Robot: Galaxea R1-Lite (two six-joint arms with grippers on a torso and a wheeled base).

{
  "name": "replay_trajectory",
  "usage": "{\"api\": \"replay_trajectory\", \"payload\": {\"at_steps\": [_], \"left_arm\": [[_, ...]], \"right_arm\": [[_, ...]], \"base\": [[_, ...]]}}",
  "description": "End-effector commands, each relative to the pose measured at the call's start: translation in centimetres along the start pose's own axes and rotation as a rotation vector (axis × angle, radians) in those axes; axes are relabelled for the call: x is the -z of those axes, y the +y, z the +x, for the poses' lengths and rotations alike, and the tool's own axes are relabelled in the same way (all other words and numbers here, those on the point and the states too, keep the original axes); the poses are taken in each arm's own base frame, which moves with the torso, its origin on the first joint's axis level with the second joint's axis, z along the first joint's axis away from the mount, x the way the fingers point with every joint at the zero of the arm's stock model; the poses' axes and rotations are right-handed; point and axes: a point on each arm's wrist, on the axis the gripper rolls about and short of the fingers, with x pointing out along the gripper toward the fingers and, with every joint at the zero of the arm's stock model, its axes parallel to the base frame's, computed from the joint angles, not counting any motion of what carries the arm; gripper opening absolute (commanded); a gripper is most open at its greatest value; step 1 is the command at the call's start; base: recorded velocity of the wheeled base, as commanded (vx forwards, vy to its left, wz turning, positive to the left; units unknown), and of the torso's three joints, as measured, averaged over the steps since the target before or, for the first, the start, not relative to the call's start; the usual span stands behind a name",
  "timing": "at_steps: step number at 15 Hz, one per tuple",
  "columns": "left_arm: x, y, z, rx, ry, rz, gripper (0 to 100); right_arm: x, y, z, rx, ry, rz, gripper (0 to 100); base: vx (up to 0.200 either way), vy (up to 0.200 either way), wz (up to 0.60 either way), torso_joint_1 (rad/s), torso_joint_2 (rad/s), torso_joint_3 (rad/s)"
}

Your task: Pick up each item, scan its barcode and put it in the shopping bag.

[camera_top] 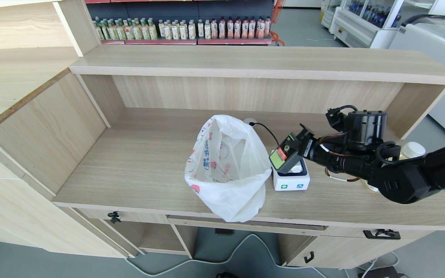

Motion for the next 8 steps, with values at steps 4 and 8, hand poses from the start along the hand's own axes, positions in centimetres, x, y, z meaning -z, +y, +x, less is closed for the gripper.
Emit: {"api": "replay_trajectory", "payload": {"at_steps": [4,8], "left_arm": [[0.0,0.0,0.0,0.000,0.001,0.000,100],[0.0,0.0,0.0,0.000,0.001,0.000,100]], "right_arm": [[0.2,-0.2,0.3,0.004,0.009,-0.032,0],[-1.8,1.7,-1.8,-0.041,-0.061,-0.065,0]], "base": [[0.000,0.000,0.00,0.000,0.00,0.000],[0.000,0.000,0.00,0.000,0.00,0.000]]}}
